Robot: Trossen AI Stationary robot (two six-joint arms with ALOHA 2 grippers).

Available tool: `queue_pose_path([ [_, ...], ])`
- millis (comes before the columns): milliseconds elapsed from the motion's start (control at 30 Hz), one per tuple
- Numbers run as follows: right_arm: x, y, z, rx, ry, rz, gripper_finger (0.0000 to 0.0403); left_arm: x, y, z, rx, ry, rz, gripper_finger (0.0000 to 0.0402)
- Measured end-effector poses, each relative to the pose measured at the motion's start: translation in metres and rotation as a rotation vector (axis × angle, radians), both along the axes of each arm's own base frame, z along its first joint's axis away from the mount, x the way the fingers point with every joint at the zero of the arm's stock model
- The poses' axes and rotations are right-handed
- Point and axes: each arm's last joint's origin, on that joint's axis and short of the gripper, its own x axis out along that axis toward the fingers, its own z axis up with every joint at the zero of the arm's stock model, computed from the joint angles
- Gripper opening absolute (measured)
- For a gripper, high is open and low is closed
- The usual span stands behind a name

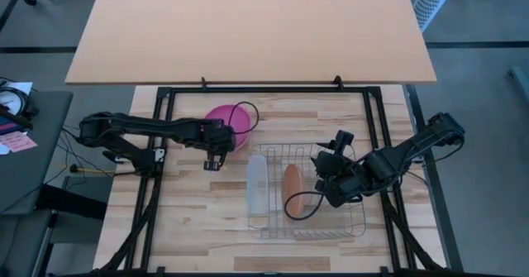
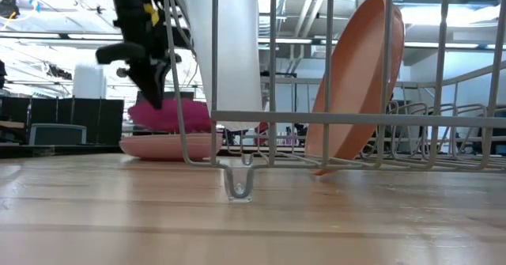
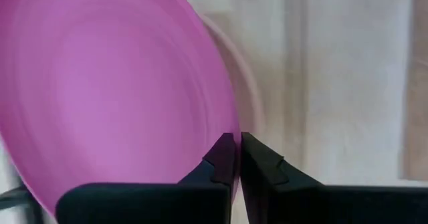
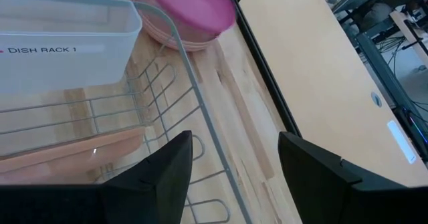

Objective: Sort dishes
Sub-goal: Put the pink plate in the dish rack

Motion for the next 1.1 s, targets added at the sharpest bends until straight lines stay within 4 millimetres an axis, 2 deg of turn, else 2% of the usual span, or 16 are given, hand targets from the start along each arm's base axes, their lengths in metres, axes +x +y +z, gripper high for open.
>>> queue_pose_path([
  [133,0.001,-0.002,0.001,-0.026,-0.009,-0.008,0.0225,-0.006,-0.001,0.028,0.085,-0.085,0.024,0.0005],
  [300,0.008,-0.006,0.008,-0.145,0.013,0.05,0.0225,-0.022,-0.003,0.073,0.101,-0.27,0.032,0.0004],
  [400,0.015,-0.014,0.028,-0.193,0.013,0.129,0.0225,-0.033,-0.006,0.094,0.114,-0.36,0.016,0.0004],
  [533,0.02,-0.034,0.066,-0.151,-0.035,0.316,0.0225,-0.041,-0.013,0.112,0.128,-0.479,-0.029,0.0004],
  [667,0.024,-0.054,0.092,-0.199,-0.02,0.55,0.0225,-0.042,-0.023,0.123,0.126,-0.573,-0.106,0.0004],
  [833,0.036,-0.075,0.107,-0.226,-0.003,0.737,0.0232,-0.036,-0.037,0.124,0.037,-0.611,-0.251,0.0004],
  [967,0.051,-0.083,0.108,-0.138,-0.015,0.79,0.0251,-0.03,-0.048,0.123,-0.055,-0.643,-0.351,0.0004],
  [1100,0.067,-0.076,0.102,-0.07,0.015,0.827,0.0265,-0.026,-0.062,0.121,-0.137,-0.637,-0.472,0.0004],
])
